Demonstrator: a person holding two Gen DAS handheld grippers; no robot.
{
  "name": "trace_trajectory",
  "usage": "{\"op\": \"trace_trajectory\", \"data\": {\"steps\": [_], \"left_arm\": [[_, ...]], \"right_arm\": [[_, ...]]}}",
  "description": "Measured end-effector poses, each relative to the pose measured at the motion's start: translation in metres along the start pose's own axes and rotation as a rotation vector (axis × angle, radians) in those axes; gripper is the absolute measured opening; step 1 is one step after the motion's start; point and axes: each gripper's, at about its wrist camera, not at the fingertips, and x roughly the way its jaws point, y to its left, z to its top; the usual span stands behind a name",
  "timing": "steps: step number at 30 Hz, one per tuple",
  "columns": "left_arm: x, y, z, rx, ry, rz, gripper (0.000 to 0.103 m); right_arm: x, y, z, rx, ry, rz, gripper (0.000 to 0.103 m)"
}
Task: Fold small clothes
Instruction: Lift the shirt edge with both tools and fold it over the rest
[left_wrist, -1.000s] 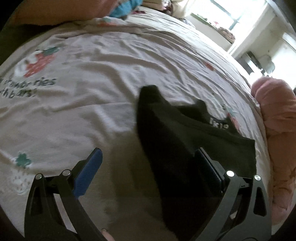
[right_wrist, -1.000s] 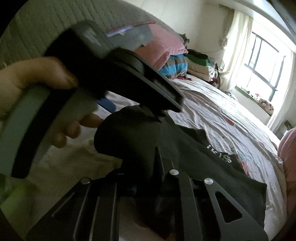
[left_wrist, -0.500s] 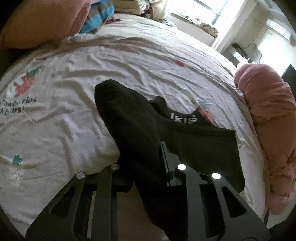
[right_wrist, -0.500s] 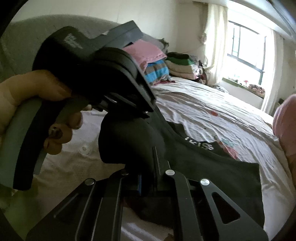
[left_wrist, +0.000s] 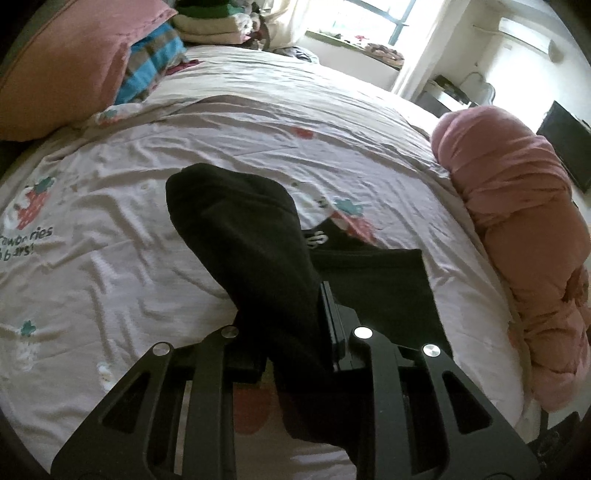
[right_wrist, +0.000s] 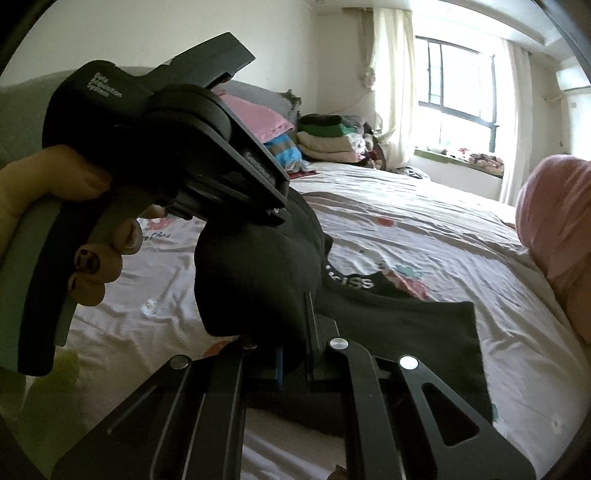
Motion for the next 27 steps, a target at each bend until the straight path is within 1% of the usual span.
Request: {"op": "trace_trajectory", "data": {"steps": [12, 18, 27], "left_arm": [[0.019, -0.052, -0.004, 0.058, 0.037, -0.020, 0.016], [0.032, -0.066, -0.008, 0.071, 0.065, -0.020, 0.016], [0.055, -0.079, -0.015, 0.082, 0.112, -0.017, 0.018]], "right_arm": [[-0.018, -0.045, -0.020, 0.090, 0.013, -0.034, 0.006], [-0.021, -0.059, -0.031, 0.141, 0.039, -0.025, 0.006], [-0.015, -0.076, -0.048, 0.218, 0.096, -0.011, 0.007]]}}
